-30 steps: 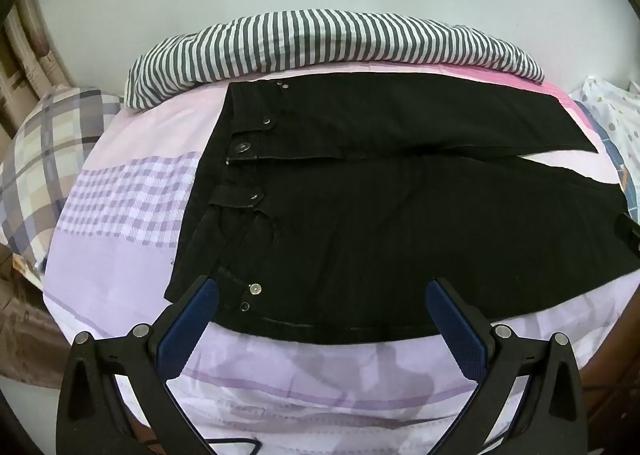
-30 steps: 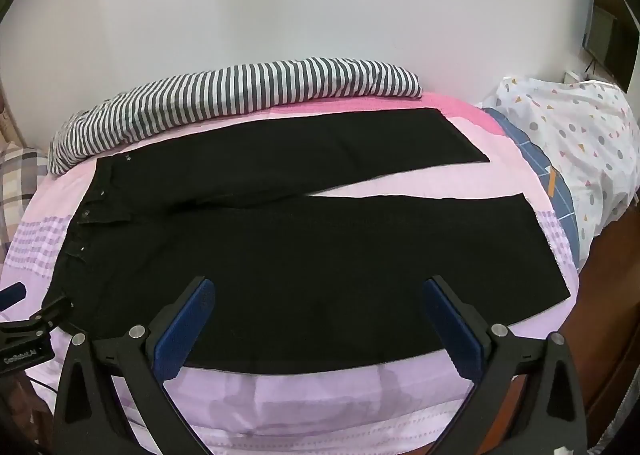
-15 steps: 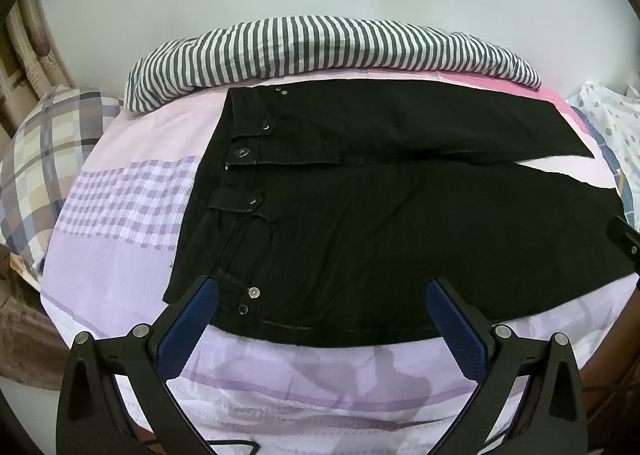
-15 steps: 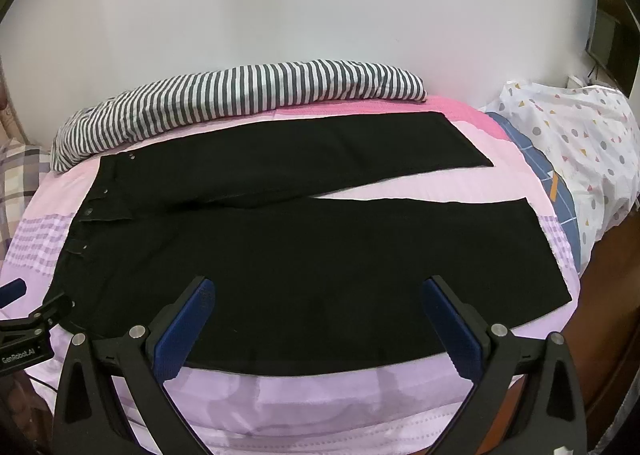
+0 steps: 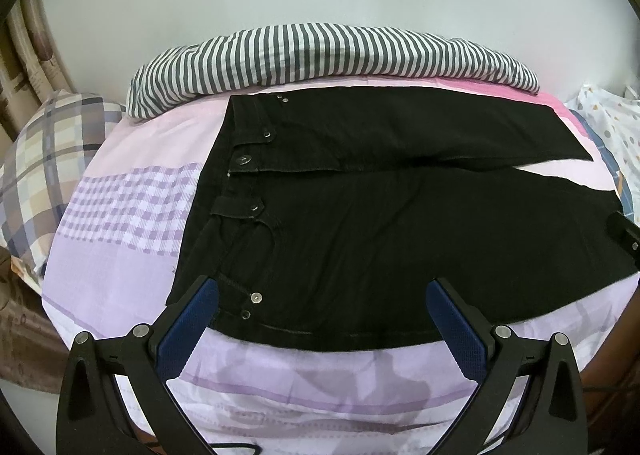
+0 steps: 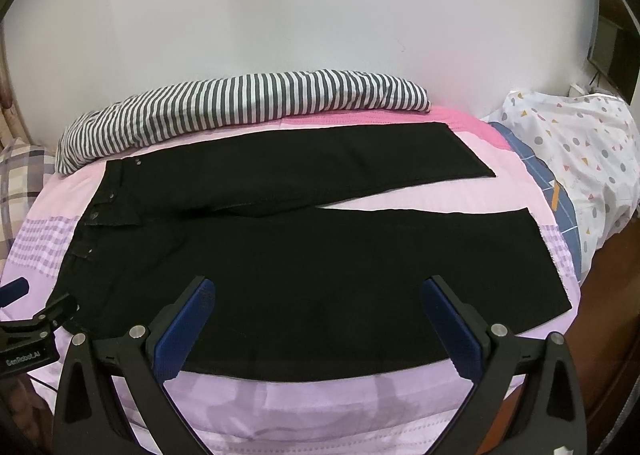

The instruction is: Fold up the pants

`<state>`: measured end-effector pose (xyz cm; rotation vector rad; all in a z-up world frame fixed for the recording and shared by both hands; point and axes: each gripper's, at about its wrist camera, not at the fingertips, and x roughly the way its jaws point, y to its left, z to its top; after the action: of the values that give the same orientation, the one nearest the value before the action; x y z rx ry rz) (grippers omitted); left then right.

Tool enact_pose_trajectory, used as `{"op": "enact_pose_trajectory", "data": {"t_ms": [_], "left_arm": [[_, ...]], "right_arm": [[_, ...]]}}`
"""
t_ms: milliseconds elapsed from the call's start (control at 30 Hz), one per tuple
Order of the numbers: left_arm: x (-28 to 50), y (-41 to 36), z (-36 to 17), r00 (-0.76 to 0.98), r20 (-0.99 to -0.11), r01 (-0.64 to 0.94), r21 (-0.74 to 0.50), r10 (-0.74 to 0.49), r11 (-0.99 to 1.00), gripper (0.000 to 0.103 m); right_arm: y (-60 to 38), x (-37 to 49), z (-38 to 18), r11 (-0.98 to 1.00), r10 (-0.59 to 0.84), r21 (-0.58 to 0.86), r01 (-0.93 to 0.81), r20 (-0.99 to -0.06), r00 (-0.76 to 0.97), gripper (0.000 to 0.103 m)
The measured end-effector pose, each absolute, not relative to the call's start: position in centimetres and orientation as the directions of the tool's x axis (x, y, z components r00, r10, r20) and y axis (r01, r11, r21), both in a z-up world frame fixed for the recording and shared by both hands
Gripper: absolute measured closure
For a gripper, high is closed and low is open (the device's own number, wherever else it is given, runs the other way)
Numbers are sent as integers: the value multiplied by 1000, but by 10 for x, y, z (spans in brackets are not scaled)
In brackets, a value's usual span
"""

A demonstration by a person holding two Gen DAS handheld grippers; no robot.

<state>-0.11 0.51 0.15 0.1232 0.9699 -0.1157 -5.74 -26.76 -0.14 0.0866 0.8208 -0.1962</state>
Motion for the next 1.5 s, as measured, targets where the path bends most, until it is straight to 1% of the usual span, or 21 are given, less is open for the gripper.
{"op": "enact_pose_trajectory", "data": {"t_ms": [1500], "left_arm": [[-1,14,-4,562,-826,132,61,-24,989,0]], "right_arm": [[-264,-56,-4,979,-128,11,202,-738,663,4]]}}
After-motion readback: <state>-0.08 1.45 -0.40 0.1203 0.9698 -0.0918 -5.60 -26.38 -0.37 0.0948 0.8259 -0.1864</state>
